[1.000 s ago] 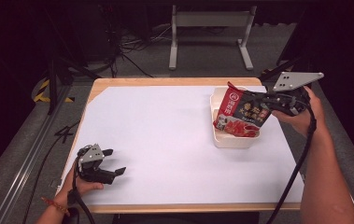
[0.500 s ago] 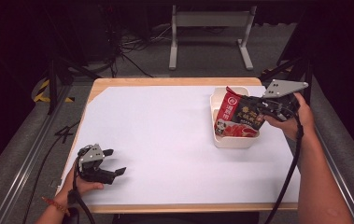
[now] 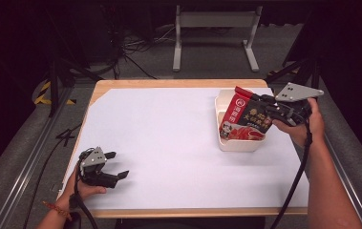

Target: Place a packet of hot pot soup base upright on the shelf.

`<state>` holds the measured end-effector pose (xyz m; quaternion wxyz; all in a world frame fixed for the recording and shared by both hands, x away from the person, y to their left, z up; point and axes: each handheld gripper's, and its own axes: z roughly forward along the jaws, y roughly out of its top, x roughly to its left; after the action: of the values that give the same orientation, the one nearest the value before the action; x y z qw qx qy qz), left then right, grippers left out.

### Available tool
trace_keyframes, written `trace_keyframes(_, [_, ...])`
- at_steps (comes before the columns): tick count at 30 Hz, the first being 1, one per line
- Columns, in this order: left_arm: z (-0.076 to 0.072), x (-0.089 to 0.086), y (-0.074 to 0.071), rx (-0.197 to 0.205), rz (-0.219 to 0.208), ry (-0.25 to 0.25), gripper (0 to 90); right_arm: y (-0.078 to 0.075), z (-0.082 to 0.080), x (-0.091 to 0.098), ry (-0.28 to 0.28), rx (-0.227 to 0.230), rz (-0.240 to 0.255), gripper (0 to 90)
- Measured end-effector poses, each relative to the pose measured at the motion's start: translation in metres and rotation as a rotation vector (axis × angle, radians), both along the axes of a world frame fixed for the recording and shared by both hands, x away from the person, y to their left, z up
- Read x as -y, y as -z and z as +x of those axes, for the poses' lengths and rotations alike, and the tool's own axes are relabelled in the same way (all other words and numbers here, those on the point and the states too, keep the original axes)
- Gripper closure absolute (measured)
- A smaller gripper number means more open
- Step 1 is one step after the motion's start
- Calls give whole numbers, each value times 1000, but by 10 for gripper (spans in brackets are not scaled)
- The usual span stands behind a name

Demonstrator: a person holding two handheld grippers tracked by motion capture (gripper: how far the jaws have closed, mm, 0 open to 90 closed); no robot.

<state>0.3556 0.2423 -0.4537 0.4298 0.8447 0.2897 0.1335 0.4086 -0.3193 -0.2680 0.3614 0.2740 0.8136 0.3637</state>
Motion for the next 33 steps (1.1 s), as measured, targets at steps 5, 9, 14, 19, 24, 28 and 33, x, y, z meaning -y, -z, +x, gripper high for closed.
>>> trace_keyframes(5, [0,1,0,1,-3,3,122,-2,-5,6,21,-12,4,639])
trace_keyframes(9, [0,0,-2,16,-8,6,123,-3,-12,9,31,-15,15,562])
trace_keyframes(14, [0,1,-2,15,-5,3,123,-1,-18,17,49,-33,59,473])
trace_keyframes(19, [0,0,-2,17,-9,5,123,5,-24,19,54,-51,77,420])
trace_keyframes(24, [-1,-1,-2,18,-10,-4,123,10,-28,18,53,-60,86,390])
trace_keyframes(28, [-1,-1,-3,31,-13,-2,124,16,-32,16,72,-45,86,378])
trace_keyframes(33, [-2,-2,-3,34,-7,-9,124,18,-39,15,55,-37,74,352])
